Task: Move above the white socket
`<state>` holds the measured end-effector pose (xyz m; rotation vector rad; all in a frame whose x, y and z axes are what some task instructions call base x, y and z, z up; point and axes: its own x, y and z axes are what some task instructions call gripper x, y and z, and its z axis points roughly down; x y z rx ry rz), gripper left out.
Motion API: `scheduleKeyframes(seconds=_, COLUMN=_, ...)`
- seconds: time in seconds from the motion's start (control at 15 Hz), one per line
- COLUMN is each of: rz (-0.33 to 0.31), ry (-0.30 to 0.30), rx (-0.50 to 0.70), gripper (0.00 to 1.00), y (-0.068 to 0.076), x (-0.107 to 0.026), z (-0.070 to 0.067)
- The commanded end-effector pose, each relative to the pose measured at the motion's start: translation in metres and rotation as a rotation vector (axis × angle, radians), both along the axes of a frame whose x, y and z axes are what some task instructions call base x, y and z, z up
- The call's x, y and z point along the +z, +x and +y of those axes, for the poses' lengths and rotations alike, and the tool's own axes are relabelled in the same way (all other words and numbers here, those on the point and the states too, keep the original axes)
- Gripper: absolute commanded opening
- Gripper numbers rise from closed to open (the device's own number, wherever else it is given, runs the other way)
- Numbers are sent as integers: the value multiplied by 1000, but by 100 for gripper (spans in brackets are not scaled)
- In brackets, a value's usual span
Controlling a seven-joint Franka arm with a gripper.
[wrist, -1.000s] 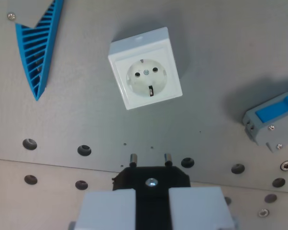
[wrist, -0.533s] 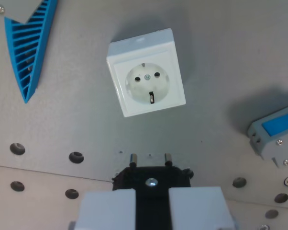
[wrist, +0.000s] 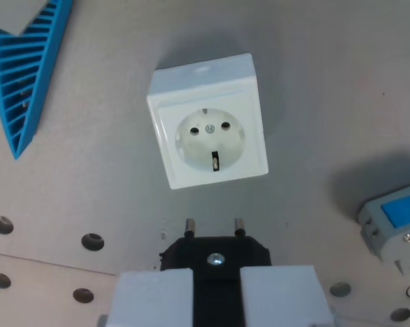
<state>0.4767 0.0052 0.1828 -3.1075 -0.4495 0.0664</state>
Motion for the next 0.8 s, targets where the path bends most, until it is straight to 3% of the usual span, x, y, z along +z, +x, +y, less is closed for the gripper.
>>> scheduleKeyframes(seconds=0.07, rz=-96, ry=19, rx=95, gripper=0, y=-5, x=-14, z=-2)
scheduleKeyframes(seconds=0.8, rz=-104, ry=20, rx=135, gripper=0, y=-9, x=-50, z=-4)
